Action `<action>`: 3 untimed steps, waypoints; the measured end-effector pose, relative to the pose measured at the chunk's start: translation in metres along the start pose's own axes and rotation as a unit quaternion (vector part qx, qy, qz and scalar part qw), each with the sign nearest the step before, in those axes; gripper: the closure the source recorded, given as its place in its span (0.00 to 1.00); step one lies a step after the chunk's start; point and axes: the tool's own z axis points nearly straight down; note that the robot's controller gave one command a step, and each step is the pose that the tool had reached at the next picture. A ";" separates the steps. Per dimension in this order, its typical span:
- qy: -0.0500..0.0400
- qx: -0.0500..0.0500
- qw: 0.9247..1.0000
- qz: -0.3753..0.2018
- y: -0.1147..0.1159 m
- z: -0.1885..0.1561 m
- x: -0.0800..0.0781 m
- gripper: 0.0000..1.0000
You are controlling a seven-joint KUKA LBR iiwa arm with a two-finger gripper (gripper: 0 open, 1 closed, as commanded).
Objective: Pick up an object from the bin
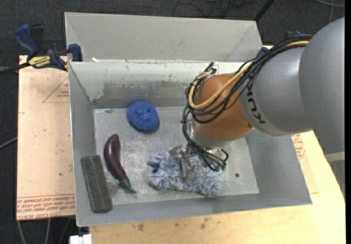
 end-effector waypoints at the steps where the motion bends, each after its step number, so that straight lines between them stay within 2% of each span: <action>1: 0.000 0.000 1.000 0.000 0.000 0.000 0.000 1.00; 2: 0.001 -0.001 1.000 0.012 0.010 -0.108 -0.002 1.00; 3: 0.001 -0.001 1.000 0.012 0.010 -0.108 -0.002 1.00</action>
Offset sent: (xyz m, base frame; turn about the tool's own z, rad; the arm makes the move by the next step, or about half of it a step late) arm -0.0024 0.0094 0.1086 0.0228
